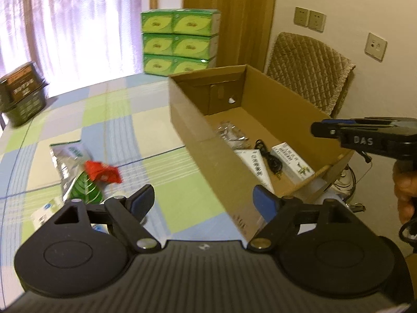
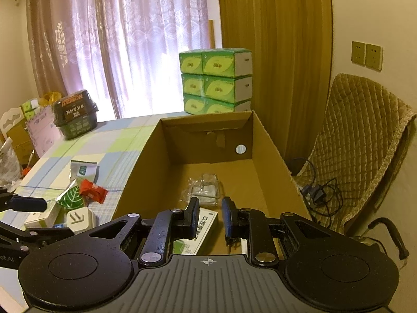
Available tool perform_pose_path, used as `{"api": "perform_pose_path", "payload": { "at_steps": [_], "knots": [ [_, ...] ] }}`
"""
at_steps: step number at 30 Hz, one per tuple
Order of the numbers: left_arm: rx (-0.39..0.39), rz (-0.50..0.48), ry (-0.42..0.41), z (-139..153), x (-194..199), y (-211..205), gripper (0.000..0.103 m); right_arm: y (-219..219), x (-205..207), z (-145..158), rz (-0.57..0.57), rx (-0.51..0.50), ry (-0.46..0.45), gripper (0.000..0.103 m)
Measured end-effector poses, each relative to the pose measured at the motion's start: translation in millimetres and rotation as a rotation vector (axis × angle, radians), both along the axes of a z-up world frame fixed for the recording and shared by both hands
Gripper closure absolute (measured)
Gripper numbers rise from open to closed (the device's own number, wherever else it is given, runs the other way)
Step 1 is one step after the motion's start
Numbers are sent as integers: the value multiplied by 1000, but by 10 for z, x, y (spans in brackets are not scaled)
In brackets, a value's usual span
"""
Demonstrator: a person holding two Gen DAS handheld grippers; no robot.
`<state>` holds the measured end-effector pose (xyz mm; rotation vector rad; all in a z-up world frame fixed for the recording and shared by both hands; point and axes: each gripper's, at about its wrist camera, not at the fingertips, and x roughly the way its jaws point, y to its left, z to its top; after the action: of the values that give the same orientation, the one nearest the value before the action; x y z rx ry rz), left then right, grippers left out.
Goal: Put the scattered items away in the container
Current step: 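Withdraw both tools from the cardboard box back over the table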
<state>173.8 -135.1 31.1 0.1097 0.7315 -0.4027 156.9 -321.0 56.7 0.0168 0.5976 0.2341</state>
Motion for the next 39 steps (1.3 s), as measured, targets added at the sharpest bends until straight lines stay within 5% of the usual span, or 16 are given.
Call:
{"api": "perform_pose_path", "payload": {
  "at_steps": [11,12,13,14,39],
  "knots": [
    [33,119,17,-60,-349,600,23,211,-322,74,-18,-10,-4,77],
    [37,129,17,-66,-388,661,22,233,-351,85,-22,-8,-6,71],
    [41,138,18,-70,-422,715,22,255,-387,98,-30,-6,-15,27],
    [43,149,19,-73,-456,771,22,279,-440,118,-42,-3,-41,7],
    [13,343,21,-123,-944,1853,12,1339,-933,126,214,-13,-1,7]
  ]
}}
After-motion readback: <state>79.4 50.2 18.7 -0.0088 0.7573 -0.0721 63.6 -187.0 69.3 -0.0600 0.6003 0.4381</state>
